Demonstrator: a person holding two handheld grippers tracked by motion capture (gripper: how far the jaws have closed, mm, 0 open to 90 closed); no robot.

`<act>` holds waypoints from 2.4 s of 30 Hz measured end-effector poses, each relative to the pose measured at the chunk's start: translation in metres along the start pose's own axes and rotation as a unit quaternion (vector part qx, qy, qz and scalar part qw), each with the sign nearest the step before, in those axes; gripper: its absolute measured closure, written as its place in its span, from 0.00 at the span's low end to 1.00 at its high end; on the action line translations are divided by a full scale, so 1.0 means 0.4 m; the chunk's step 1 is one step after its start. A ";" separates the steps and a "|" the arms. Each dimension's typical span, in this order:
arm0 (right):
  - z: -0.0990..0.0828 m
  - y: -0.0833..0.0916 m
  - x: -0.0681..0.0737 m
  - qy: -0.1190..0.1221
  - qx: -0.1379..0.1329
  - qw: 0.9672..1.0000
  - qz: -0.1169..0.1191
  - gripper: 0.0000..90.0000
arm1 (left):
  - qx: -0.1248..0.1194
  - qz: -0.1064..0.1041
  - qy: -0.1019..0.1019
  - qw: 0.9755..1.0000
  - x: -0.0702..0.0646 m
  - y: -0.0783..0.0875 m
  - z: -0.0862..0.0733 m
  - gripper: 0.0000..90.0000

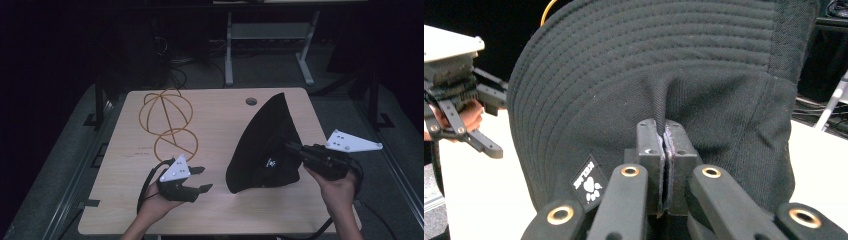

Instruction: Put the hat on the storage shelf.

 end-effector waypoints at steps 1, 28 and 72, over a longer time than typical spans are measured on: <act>0.000 0.000 0.000 0.000 0.000 1.000 0.000 0.97 | 0.000 0.000 0.000 1.000 0.000 0.000 0.000 0.46; 0.195 -0.093 0.010 0.014 0.014 0.999 0.034 0.98 | 0.000 0.012 0.010 1.000 0.009 -0.006 -0.066 0.42; 0.462 -0.273 0.062 0.045 0.008 0.994 0.097 0.98 | -0.003 -0.008 0.011 1.000 -0.007 -0.022 -0.092 0.31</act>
Point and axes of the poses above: each handheld gripper's, and its own axes: y roughly backward along the jaws, z roughly out of its top, x roughly to its left, the point moved 3 cm from there along -y, roughly forward along the jaws
